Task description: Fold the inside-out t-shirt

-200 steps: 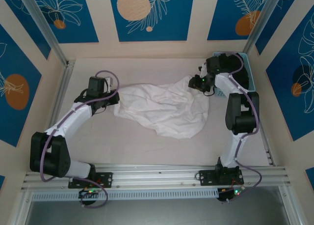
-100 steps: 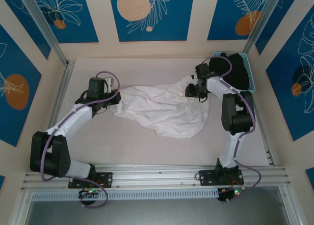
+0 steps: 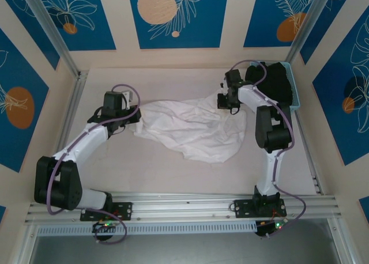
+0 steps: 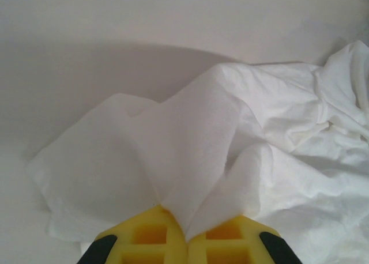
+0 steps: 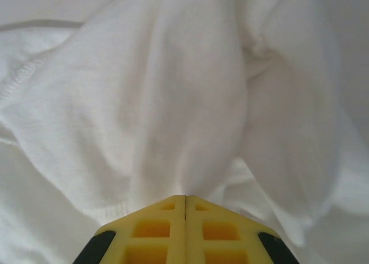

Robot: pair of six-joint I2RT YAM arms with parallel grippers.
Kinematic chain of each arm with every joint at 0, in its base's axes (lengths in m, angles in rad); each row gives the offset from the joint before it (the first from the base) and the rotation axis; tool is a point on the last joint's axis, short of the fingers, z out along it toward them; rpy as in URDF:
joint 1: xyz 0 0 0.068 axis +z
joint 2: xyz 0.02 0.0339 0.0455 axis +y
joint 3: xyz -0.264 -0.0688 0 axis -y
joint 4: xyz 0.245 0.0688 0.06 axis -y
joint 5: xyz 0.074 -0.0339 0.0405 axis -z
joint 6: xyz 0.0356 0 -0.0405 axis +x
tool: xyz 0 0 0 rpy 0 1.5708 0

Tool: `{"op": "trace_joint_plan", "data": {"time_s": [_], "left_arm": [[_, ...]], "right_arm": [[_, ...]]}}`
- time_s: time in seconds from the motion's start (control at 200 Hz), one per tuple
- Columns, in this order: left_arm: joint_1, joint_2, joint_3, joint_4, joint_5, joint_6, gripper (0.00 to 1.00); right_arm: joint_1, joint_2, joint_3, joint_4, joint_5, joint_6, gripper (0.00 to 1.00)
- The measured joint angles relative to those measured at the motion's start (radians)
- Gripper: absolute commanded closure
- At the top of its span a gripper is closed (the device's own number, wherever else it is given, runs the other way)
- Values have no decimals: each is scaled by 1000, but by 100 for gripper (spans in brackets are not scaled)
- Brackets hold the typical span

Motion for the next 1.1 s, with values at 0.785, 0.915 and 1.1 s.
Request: {"op": "trace_joint_plan", "data": {"time_s": [0.785, 0.915, 1.1], "left_arm": [[0, -434, 206, -49, 84, -8, 100], [0, -394, 206, -72, 119, -16, 100], [0, -361, 206, -120, 128, -14, 100]], "right_arm": [[-296, -880, 105, 179, -423, 221, 93], [-66, -824, -51, 191, -430, 192, 63], [240, -612, -292, 215, -413, 94, 43]]}}
